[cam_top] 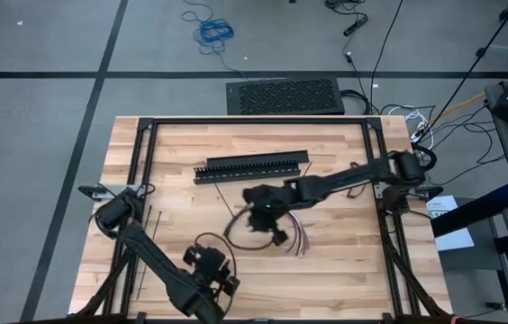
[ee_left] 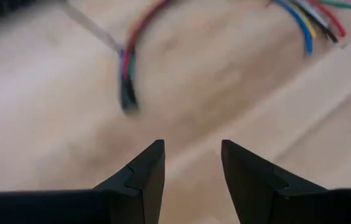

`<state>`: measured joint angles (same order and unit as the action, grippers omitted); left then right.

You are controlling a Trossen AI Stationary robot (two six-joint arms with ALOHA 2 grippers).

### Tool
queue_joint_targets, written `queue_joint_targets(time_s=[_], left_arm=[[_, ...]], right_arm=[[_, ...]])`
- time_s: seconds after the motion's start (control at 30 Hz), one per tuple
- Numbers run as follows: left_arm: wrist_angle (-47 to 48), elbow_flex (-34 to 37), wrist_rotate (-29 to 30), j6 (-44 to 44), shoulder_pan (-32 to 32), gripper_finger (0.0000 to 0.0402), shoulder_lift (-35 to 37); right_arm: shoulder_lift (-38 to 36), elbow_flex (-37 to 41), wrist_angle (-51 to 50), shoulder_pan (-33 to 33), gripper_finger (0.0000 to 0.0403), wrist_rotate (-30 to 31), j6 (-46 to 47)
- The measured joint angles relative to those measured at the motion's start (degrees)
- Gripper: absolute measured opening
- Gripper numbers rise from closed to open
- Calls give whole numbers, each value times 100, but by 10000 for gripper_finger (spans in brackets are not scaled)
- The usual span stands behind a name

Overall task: Ziptie cables
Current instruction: Put the ziptied cables into the black cable duct

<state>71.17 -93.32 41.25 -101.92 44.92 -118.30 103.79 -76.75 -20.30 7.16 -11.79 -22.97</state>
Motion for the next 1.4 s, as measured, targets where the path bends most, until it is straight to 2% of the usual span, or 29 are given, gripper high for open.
queue_joint_targets(time_s=[0.07, 0.2, 0.4, 0.6, 0.77, 0.93, 1.17, 1.27, 1.4], left_arm=[[-13, 0, 182, 495, -90, 154, 8], [9, 23, 43, 1187, -453, 159, 20], [18, 437, -322, 1378, -950, 200, 53], [-696, 1106, -755, 2120, -1478, 224, 344], [-1621, 1684, -1141, 2960, -2005, 225, 714], [-2350, 2048, -1752, 3583, -2433, 225, 808], [-2585, 2347, -2388, 3775, -2739, 222, 815], [-2663, 2407, -2518, 3954, -2773, 197, 822], [-2839, 2514, -2769, 4286, -2777, 118, 834]], right_arm=[[-281, 0, -715, 134, 87, 537, 299], [-887, 141, -2087, 370, 104, 1687, 877], [-2164, 1021, -2949, 775, 112, 2696, 1933], [-3563, 2331, -2783, 1178, 112, 2706, 3100], [-4305, 3184, -2496, 1549, 112, 2690, 3919], [-4577, 3666, -2343, 1858, 112, 2692, 4471], [-4608, 3823, -2304, 2081, 112, 2743, 4739], [-4608, 3823, -2243, 2073, 112, 2820, 4743], [-4578, 3823, -1835, 2066, 111, 2957, 4890]])
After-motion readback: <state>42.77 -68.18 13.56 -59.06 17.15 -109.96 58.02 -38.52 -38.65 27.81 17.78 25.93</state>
